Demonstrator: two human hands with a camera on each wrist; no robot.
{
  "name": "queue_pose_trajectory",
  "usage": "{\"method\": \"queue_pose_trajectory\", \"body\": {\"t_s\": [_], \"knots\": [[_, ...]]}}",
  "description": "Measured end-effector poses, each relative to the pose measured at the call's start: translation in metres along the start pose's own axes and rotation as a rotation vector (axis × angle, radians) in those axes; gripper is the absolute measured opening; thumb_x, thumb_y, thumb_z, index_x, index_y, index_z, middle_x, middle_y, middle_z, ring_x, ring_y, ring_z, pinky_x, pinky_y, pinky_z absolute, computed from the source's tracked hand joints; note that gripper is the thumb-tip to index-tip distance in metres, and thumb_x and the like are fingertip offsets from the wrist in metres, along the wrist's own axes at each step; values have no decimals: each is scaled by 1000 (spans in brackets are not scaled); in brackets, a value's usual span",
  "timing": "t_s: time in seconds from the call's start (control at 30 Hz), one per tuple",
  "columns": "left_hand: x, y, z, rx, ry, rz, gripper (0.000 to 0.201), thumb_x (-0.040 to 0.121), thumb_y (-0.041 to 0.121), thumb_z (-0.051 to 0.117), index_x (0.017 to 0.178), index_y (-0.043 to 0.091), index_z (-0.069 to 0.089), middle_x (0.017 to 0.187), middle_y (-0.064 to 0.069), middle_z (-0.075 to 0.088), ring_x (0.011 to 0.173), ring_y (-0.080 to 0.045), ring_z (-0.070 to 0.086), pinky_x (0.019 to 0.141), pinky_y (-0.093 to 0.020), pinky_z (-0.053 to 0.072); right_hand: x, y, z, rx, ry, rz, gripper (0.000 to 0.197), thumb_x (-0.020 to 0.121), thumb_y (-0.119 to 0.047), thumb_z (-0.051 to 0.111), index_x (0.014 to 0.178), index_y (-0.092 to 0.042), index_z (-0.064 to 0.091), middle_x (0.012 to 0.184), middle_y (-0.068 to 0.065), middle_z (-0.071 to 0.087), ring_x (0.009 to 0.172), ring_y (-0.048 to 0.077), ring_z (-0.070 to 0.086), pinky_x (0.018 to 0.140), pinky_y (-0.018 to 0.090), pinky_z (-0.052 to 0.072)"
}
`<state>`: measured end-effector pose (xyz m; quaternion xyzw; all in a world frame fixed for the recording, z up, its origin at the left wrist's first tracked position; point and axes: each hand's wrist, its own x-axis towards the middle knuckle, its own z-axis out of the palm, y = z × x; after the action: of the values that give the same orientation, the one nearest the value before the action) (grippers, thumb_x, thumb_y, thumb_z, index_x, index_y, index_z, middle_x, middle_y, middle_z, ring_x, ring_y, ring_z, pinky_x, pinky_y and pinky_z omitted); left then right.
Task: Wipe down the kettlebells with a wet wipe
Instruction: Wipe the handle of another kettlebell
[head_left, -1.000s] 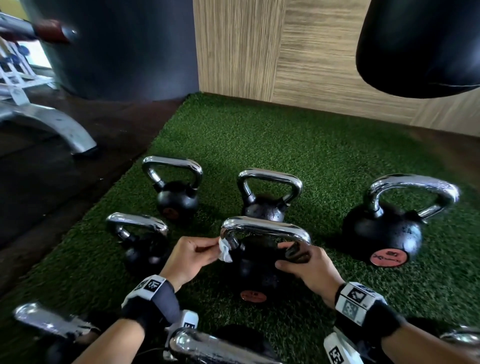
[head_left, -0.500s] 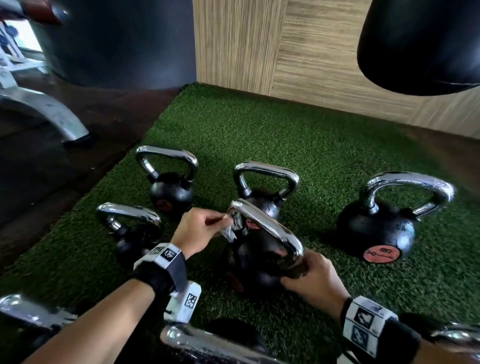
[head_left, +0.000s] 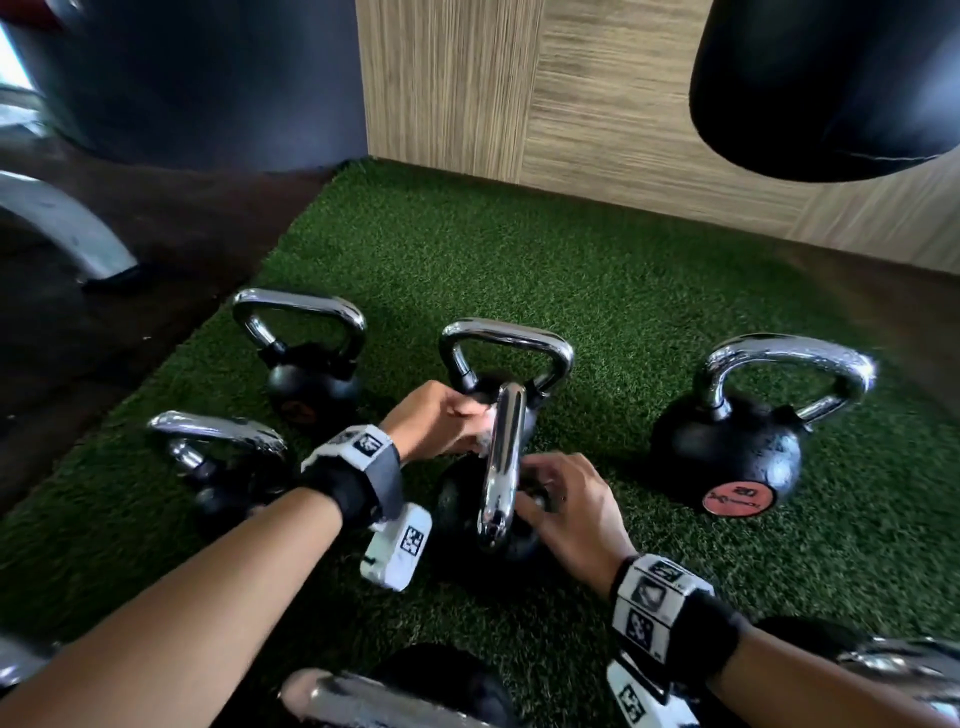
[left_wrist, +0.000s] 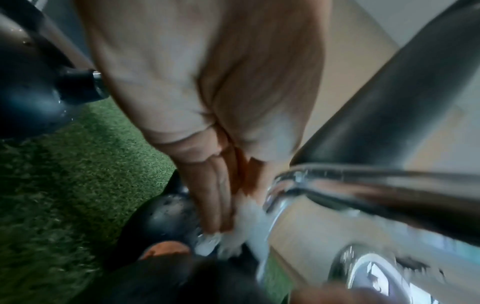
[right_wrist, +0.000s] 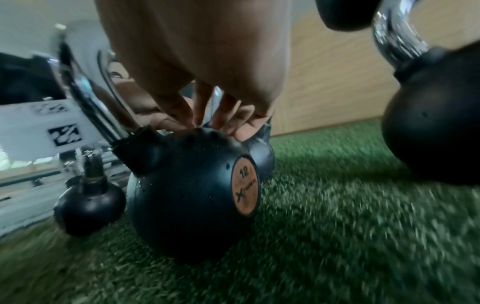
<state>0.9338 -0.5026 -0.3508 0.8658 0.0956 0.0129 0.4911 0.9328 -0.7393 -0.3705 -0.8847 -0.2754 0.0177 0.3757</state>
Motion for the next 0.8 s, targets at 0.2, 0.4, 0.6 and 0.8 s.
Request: {"method": "queue_pose_trajectory", "body": {"t_s": [0.2,0.4,0.6,0.8], "knots": [[1,4,8,-61,93,-19,10,85,19,80,78,26,81,93,-6,80,90,-21,77,87,-43,62,13,10,20,194,-292,288,97,72,-76,62,152,-29,37,148,-3,50,136,19,49,114,43,41],[-1,16,2,-186,176,103,20,84,24,83,102,33,80,90,7,80,88,-9,76,87,-36,62,14,17,21,256,-291,312,89,78,-67,68,152,-28,37,148,-2,52,134,16,51,114,42,41],[-6,31,-13,-270,72,131,24,90,9,75,107,25,80,105,5,79,100,-17,75,94,-47,59,11,19,25,272,-265,309,99,70,-77,65,152,-31,37,147,-3,52,134,16,51,113,43,42],[-27,39,-35,-123,-73,216,26,71,44,86,96,45,79,96,15,79,98,-3,73,96,-28,55,8,21,25,268,-249,291,103,67,-81,63,153,-31,36,149,-5,51,134,13,50,114,41,41]]}}
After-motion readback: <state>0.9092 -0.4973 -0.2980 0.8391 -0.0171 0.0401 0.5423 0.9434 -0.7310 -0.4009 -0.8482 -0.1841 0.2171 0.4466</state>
